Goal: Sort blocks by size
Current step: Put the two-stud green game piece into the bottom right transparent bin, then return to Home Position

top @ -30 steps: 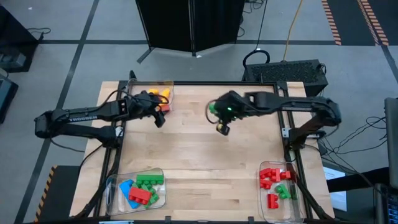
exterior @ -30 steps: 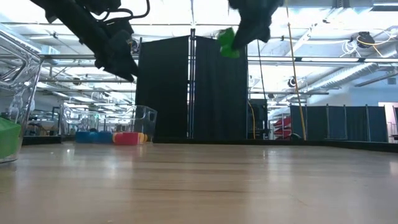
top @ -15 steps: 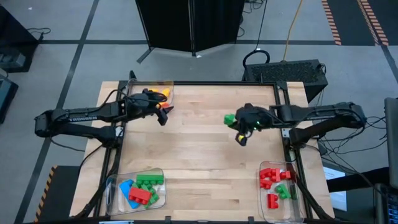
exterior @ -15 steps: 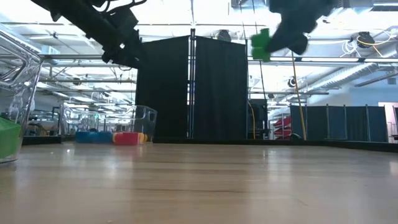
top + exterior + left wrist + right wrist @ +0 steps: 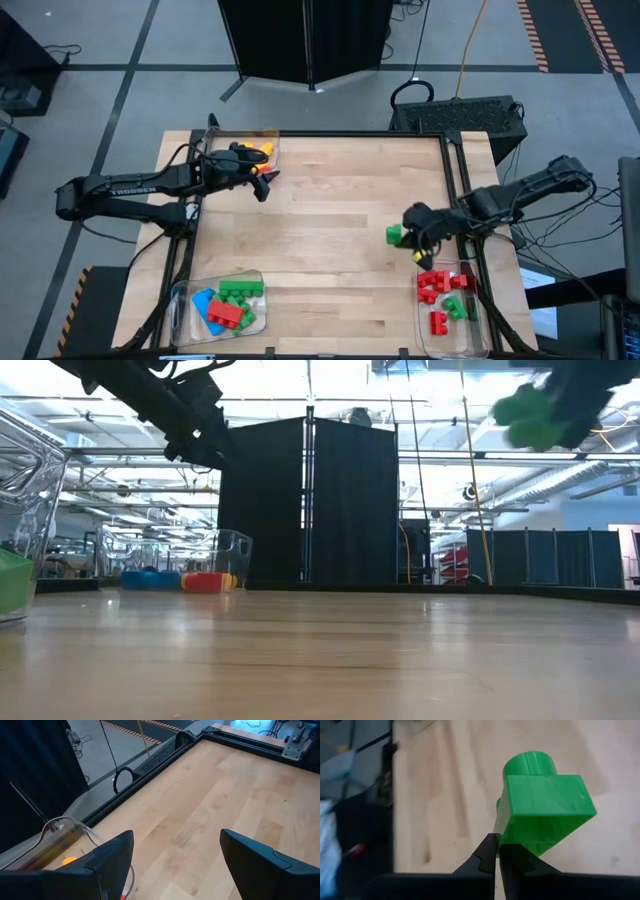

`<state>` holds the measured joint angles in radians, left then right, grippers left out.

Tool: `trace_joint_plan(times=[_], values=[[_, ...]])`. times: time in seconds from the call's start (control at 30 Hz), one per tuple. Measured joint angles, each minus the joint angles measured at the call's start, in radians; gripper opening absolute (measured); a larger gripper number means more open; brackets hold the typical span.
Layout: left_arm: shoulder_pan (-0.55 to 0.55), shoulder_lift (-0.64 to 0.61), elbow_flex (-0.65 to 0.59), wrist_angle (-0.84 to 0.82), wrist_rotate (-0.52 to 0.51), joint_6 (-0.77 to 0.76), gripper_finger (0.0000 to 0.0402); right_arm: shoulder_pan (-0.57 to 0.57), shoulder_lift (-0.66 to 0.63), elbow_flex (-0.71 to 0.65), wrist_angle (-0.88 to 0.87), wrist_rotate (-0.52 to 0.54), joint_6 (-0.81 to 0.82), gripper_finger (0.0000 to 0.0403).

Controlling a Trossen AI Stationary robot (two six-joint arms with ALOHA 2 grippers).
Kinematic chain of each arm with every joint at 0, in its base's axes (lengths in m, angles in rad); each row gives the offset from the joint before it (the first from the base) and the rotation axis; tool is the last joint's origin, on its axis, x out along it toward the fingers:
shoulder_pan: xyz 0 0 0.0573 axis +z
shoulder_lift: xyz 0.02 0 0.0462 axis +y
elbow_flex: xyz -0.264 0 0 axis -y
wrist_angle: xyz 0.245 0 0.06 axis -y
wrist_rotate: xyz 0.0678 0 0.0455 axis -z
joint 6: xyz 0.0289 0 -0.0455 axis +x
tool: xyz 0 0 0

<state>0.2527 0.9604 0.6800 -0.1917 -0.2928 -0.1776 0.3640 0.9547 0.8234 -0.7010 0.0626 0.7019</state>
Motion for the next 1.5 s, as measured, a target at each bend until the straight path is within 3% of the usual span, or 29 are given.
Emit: trace_joint_plan(times=[0.3,0.57,1.07,1.27,1.5], values=[[0.000,0.000,0.000,-0.009,0.001,-0.031,0.0297,0.194,-0.031,0.000,-0.034,-0.172,0.127,0.0001],[-0.001,0.007,-0.001,-0.013,0.105,-0.063,0.0297,0.338,-0.031,0.000,-0.055,-0.176,0.311,0.0001],[-0.127,0.007,-0.001,-0.010,0.108,-0.023,0.0297,0.614,0.064,0.000,-0.158,-0.145,0.691,0.0001],[-0.174,0.007,-0.001,-0.008,0.108,-0.024,0.0297,0.660,0.139,0.000,-0.166,-0.148,0.775,0.0004],[-0.216,0.007,-0.001,-0.009,0.066,-0.026,0.0297,0.661,0.173,0.000,-0.169,-0.171,0.825,0.0037]])
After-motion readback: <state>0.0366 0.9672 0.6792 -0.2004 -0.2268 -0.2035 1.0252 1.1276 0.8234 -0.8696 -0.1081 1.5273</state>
